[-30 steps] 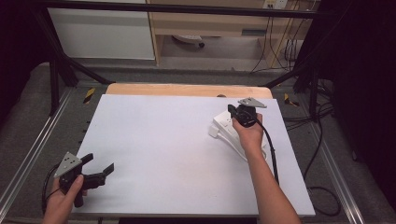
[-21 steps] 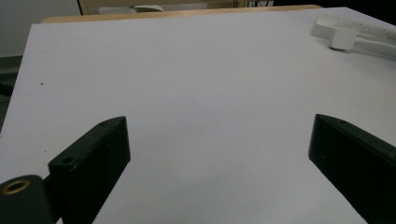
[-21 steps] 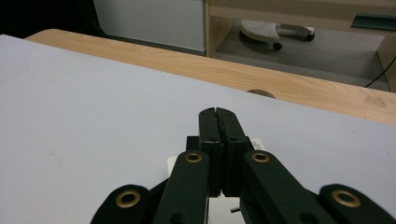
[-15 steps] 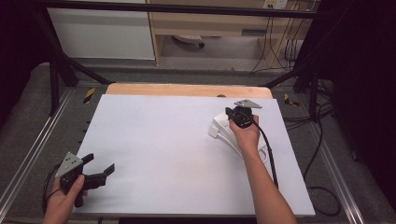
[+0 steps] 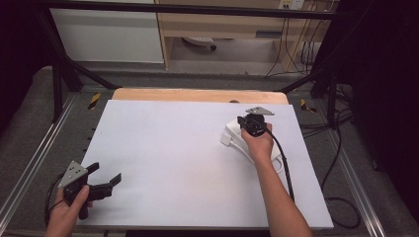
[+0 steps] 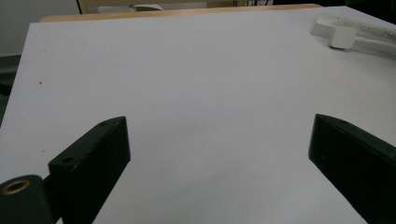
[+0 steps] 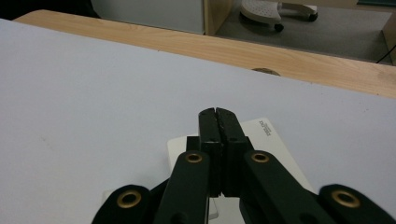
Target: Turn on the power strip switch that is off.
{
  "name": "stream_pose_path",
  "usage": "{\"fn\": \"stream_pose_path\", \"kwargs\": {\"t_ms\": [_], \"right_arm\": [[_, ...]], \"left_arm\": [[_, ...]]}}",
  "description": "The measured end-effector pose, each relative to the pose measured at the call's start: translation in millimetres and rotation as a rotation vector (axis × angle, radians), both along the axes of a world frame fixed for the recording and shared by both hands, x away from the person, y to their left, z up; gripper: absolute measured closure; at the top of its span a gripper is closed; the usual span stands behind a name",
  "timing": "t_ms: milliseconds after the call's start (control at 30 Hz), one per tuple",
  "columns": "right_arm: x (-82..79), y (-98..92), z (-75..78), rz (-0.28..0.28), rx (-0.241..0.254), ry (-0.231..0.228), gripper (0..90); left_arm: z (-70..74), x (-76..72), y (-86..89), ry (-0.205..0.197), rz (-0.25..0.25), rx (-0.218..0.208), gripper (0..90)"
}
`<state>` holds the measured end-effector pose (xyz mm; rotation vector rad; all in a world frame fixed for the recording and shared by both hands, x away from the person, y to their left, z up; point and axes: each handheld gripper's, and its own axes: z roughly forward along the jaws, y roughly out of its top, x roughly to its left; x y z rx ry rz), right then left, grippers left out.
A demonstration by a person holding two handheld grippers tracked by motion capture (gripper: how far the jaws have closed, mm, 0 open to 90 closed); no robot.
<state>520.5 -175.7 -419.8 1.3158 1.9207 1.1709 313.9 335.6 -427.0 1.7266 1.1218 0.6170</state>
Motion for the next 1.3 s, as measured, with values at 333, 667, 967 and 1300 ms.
{"fn": "stream_pose_path", "kwargs": {"t_ms": [333,667,967,1300], "right_arm": [[0.7,2.6,-7.1,-0.002,-0.013,0.042,90.0],[0.4,3.5,-9.4,-0.004,-0.021,0.079,90.0],[-2.2,3.3,-10.7,-0.003,-0.029,0.098,90.0],[-7.4,-1.5,-12.7,-0.014,-0.031,0.113,90.0]], "left_arm": [[-0.1,0.1,0.2,0.001,-0.001,-0.001,5.4],[0.1,-0.1,0.3,-0.002,0.001,0.000,5.4],[-0.1,0.1,0.4,-0.001,-0.001,0.000,5.4],[0.1,-0.1,0.2,-0.001,0.001,0.002,5.4]]}}
